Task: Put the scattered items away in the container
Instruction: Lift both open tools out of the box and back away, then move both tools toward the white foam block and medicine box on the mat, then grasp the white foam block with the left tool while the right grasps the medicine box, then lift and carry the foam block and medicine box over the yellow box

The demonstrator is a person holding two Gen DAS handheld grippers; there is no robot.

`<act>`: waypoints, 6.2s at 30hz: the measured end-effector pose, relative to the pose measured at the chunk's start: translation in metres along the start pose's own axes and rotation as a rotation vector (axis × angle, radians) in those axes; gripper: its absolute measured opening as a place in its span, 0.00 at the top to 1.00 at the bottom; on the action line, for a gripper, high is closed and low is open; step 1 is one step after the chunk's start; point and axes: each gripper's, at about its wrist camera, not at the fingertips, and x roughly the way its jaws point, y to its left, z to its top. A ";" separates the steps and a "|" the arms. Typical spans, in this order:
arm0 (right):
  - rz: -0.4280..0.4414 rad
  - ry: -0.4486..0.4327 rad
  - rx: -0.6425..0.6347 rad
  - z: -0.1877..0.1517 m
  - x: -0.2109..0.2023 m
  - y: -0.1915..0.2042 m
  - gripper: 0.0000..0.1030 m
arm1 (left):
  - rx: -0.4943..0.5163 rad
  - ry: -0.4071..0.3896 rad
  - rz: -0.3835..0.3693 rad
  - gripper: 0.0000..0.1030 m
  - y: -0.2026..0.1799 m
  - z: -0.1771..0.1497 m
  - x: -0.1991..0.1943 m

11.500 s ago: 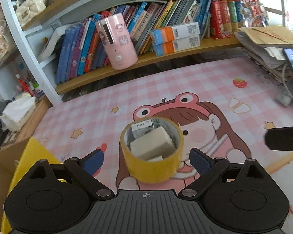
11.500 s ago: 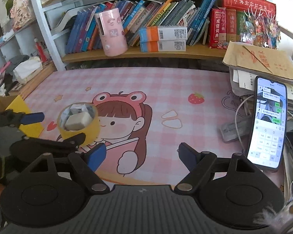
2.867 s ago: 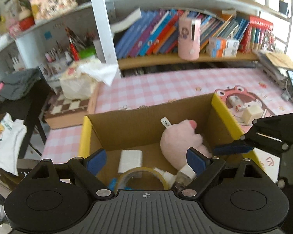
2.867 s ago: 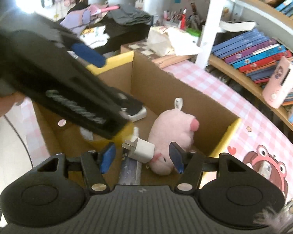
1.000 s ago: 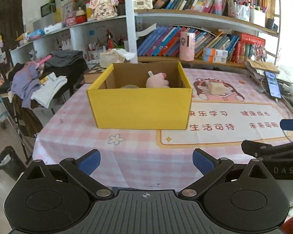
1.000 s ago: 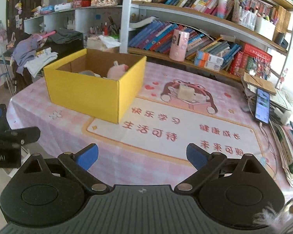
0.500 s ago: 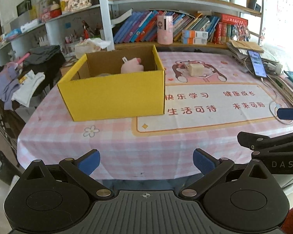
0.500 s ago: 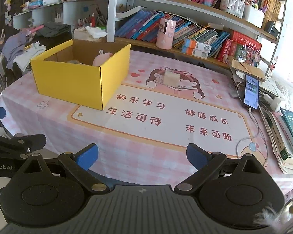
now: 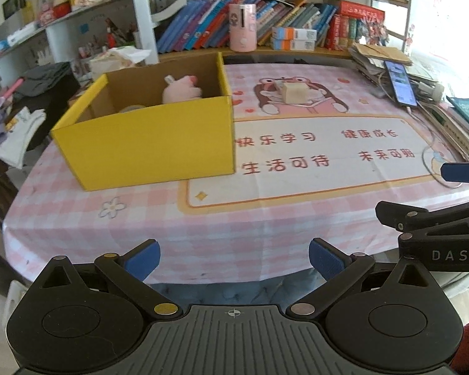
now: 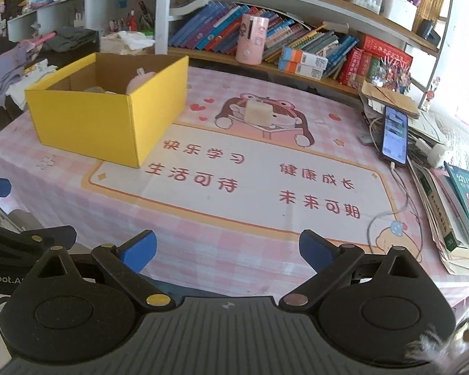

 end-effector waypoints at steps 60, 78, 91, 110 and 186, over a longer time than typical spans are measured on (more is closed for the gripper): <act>0.262 -0.024 0.134 0.191 0.250 -0.237 0.45 | 0.014 -0.036 0.113 0.19 -0.140 0.235 0.253; 0.457 0.056 0.023 0.227 0.327 -0.198 0.45 | -0.087 0.029 0.104 0.55 -0.116 0.231 0.286; 0.471 0.051 -0.155 0.224 0.362 -0.125 0.46 | -0.158 0.053 0.239 0.55 -0.086 0.207 0.238; 0.383 -0.054 -0.164 0.213 0.342 -0.127 0.72 | -0.158 -0.028 0.184 0.55 -0.091 0.210 0.193; 0.218 -0.009 -0.028 0.025 -0.016 0.055 0.72 | -0.057 -0.122 -0.135 0.59 0.055 -0.006 -0.035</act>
